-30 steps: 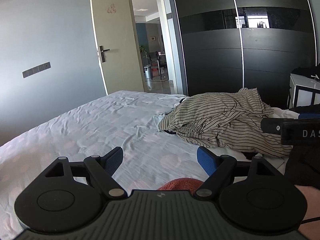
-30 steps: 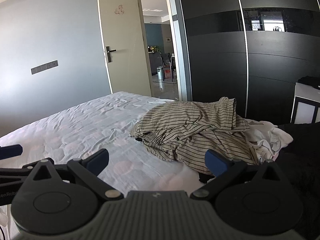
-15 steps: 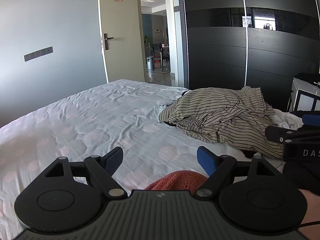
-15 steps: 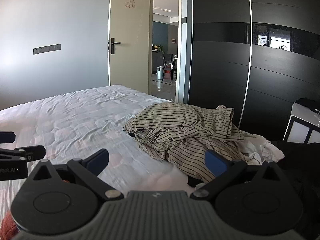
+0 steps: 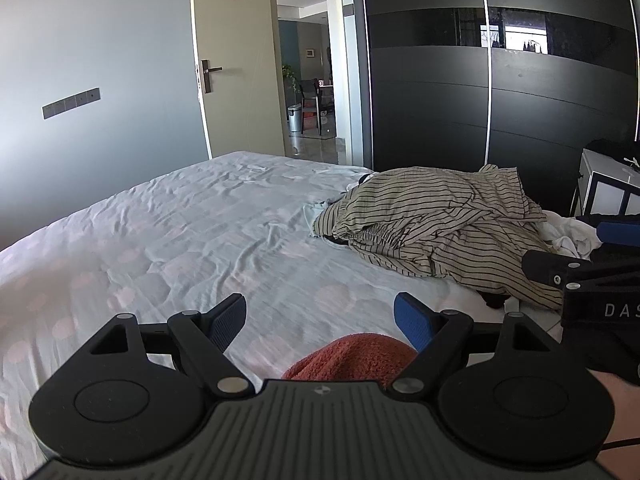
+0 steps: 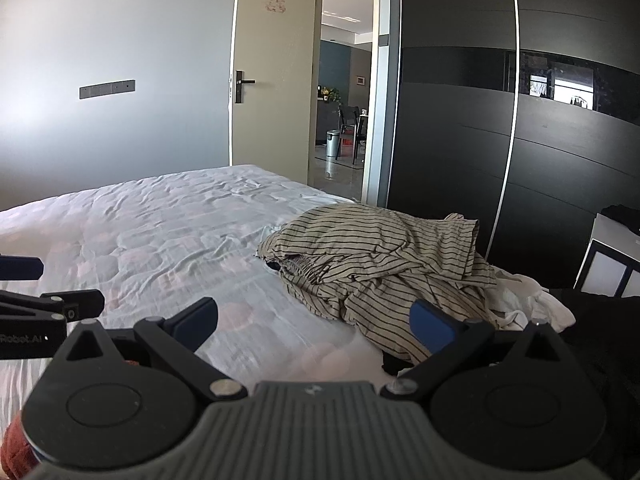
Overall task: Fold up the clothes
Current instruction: 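Move both grippers toward the crumpled beige pinstriped garment on the bed, then grasp the elastic waistband of the pinstriped garment with the right gripper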
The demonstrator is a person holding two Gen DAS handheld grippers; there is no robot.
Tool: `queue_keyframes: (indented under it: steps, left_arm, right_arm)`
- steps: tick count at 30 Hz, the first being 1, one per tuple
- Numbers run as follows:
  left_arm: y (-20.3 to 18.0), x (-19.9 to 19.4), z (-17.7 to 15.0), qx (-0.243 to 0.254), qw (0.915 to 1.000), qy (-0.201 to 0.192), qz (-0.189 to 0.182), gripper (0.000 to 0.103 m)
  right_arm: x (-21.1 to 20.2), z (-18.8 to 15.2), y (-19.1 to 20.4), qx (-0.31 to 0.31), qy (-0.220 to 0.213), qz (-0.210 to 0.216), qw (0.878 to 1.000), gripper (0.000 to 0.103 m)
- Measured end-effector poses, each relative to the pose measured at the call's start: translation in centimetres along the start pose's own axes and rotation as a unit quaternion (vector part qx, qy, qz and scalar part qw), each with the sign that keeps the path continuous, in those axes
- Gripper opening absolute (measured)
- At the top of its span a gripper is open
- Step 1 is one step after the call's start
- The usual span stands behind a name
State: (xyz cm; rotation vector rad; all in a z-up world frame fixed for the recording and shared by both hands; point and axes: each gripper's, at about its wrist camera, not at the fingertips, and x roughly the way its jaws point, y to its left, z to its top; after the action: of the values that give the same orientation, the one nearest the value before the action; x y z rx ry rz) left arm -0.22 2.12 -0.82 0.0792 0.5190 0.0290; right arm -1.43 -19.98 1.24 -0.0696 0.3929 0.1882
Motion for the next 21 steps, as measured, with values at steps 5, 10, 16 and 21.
queue_keyframes:
  steps: [5, 10, 16, 21]
  left_arm:
    - [0.2, 0.0, 0.0, -0.006, 1.0, 0.004, -0.003, 0.096]
    - [0.4, 0.2, 0.0, -0.011, 0.9999, 0.009, -0.003, 0.096]
    - [0.8, 0.7, 0.1, -0.018, 0.9996, 0.02, -0.004, 0.096]
    - [2.4, 2.0, 0.3, -0.032, 0.9985, 0.045, -0.005, 0.096]
  right_arm:
    - [0.0, 0.0, 0.2, -0.006, 0.002, 0.007, 1.0, 0.103]
    - [0.2, -0.1, 0.3, -0.006, 0.007, 0.008, 1.0, 0.103]
    - [0.9, 0.0, 0.1, -0.007, 0.017, 0.012, 1.0, 0.103]
    - [3.2, 1.1, -0.9, 0.002, 0.03, 0.033, 0.999, 0.103]
